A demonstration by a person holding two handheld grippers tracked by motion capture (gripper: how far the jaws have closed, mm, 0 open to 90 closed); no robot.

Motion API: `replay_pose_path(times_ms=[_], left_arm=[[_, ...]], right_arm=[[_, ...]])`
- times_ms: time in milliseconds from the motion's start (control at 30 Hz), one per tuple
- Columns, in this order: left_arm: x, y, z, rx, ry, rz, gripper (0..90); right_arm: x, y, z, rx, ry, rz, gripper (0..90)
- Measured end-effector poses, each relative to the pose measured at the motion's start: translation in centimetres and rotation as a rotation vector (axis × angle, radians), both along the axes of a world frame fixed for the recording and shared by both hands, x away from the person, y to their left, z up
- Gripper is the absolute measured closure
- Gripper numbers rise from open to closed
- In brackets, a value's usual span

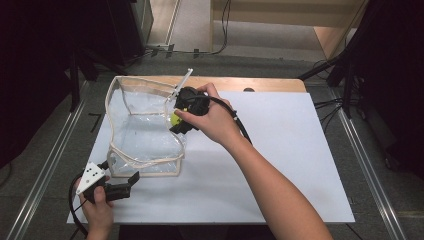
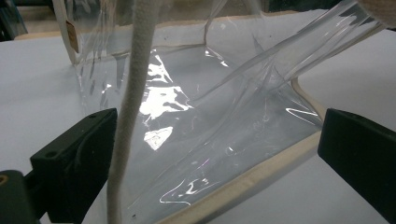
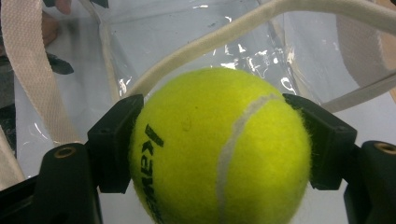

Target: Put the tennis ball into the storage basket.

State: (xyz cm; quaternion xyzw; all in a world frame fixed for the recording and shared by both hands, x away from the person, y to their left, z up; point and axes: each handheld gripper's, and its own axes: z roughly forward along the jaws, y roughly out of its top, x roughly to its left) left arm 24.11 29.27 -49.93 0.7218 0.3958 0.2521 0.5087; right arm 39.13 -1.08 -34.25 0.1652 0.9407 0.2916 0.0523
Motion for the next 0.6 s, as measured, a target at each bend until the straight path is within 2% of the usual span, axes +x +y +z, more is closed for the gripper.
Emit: replay_pose_path(times_ms=[233,600], left_arm=[[0.0,0.0,0.0,0.001,0.000,0.000,0.0],[0.0,0.0,0.0,-0.005,0.000,0.001,0.0]], right_arm=[[-0.2,0.1,0.4,-0.004,-0.002,0.005,23.5],[-0.7,0.8,2.7,0.016,-0.036,0.030,23.5]])
